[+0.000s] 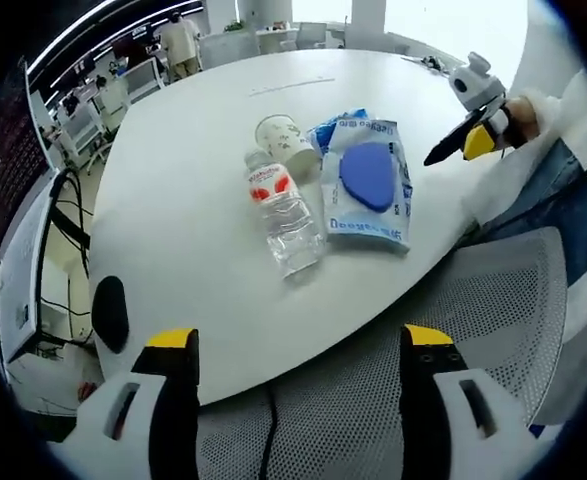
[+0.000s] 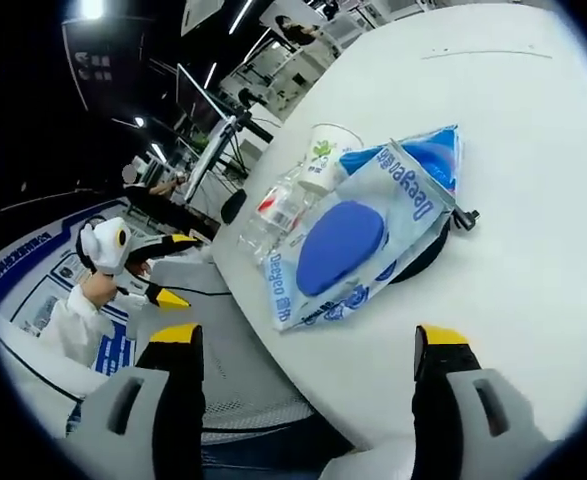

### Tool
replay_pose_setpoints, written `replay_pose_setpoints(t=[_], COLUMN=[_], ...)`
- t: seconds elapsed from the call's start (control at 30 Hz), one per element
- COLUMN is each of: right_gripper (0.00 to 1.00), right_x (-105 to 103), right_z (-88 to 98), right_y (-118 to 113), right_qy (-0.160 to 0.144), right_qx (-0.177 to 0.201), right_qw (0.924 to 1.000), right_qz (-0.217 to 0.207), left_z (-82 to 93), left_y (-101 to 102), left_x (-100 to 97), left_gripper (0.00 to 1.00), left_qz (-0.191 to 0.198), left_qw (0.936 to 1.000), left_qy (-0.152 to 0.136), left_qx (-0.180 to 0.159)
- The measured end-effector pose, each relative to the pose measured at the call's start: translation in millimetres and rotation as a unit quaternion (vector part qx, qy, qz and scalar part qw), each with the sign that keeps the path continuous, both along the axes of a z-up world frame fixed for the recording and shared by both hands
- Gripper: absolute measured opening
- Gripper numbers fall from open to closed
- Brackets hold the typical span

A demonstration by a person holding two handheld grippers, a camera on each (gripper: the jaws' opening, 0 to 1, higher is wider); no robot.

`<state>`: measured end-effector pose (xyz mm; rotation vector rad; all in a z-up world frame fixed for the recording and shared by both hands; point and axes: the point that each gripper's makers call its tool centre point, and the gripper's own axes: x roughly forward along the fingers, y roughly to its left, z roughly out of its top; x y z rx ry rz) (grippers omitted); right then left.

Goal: Arrange the tabletop items into an orderly group along one side of the table until the central work area is clear of visible clutter.

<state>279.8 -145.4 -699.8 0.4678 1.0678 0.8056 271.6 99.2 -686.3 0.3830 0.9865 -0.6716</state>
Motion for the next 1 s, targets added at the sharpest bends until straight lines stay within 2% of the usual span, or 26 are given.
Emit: replay_pose_setpoints(t=[0.27,0.4,0.7,0.83,1.0], right_gripper=[0.85,0.85,0.84,0.83,0.83], right_x=[-3.1,-0.6,3.6,4.1,4.2], right_z=[-1.7,-1.7,-1.4,-1.3,-0.1], right_y=[3.1,2.9,0.1,0.3,0.7], right_qy=[-0.007,-0.013,-0.018,-0.031,-0.046], right_qx=[-0.011,-0.011,-0.012,-0.019,-0.026], right_qw=[0.9998,0.9998,0.9997,0.9992,0.9982], right_qz=[0.014,0.014,0.008,0.017,0.027], left_z=[-4.6,-2.8,-9.2,-9.4,-4.7], left_y=[2.1,-4.6,-11.3,-14.0,-19.9], left_x=[0.3,4.5,0.0,-2.0,-1.0], left_gripper=[0.80,0.79,0.78,0.77,0.76], left_qz=[0.012,0.050,0.082,0.112,0.167], left_qw=[0.9999,0.9979,0.9940,0.9889,0.9743], left_qy=[0.004,-0.001,-0.001,-0.004,-0.013], left_qx=[-0.004,-0.040,-0.072,-0.097,-0.151])
